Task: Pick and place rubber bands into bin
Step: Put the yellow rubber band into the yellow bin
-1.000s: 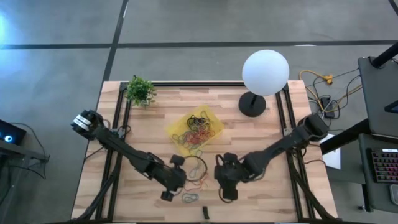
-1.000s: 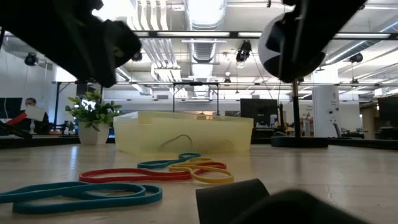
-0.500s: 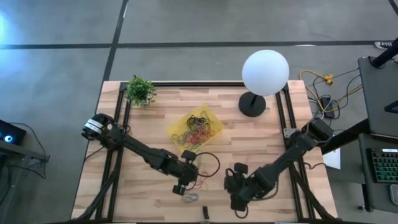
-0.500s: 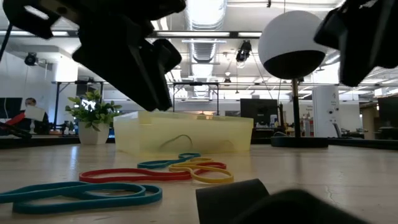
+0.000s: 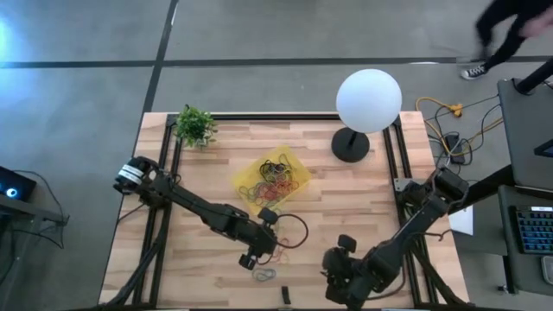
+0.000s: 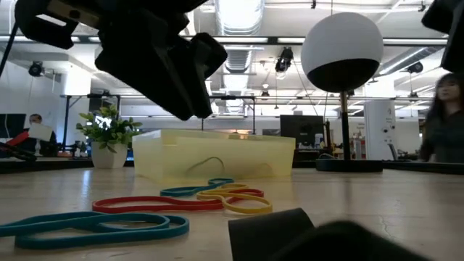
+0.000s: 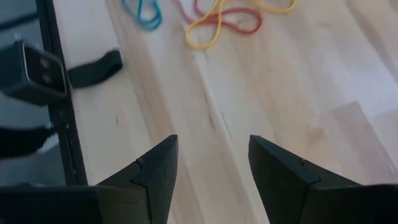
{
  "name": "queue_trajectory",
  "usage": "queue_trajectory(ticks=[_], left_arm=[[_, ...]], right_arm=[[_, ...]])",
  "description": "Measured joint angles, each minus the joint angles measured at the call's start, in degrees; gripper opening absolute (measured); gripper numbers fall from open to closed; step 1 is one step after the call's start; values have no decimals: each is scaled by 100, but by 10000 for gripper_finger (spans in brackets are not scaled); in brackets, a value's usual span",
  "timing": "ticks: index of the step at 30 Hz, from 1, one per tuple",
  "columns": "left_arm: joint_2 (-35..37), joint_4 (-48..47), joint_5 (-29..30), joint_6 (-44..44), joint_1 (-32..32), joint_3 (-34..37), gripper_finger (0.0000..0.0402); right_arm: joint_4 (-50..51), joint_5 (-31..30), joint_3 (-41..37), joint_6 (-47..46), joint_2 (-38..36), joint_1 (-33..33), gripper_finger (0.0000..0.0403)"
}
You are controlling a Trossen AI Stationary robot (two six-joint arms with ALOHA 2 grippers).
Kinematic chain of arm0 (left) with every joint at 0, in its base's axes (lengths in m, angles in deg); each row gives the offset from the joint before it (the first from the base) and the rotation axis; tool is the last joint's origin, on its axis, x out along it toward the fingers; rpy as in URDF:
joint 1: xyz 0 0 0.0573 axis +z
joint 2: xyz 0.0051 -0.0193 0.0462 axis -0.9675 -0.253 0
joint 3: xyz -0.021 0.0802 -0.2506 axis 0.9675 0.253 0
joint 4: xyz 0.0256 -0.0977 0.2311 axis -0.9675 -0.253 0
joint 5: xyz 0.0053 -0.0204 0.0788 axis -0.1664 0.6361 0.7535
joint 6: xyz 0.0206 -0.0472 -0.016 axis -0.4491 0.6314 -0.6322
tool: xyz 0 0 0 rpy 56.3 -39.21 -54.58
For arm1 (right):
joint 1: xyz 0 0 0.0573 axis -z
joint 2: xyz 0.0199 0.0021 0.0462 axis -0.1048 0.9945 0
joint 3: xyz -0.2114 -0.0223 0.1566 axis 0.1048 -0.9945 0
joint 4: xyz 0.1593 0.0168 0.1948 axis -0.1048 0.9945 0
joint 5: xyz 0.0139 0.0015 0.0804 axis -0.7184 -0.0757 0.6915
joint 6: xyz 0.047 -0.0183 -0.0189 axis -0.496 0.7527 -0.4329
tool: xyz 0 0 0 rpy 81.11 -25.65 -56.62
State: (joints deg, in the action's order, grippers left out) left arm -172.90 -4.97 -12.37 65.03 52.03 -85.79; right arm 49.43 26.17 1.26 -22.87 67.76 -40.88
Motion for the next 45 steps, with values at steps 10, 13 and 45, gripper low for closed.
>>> queue_trajectory(ticks=[10,13,45], left_arm=[[-476,516,-25,-191,0,-124,112],[-623,556,-134,-236,0,-163,112],[-1133,362,-766,-267,297,-249,112]], right_arm=[[-1,-771,0,-662,0,-153,182],[8,-772,0,-757,0,-169,182],[37,-771,-167,-904,0,-186,182]])
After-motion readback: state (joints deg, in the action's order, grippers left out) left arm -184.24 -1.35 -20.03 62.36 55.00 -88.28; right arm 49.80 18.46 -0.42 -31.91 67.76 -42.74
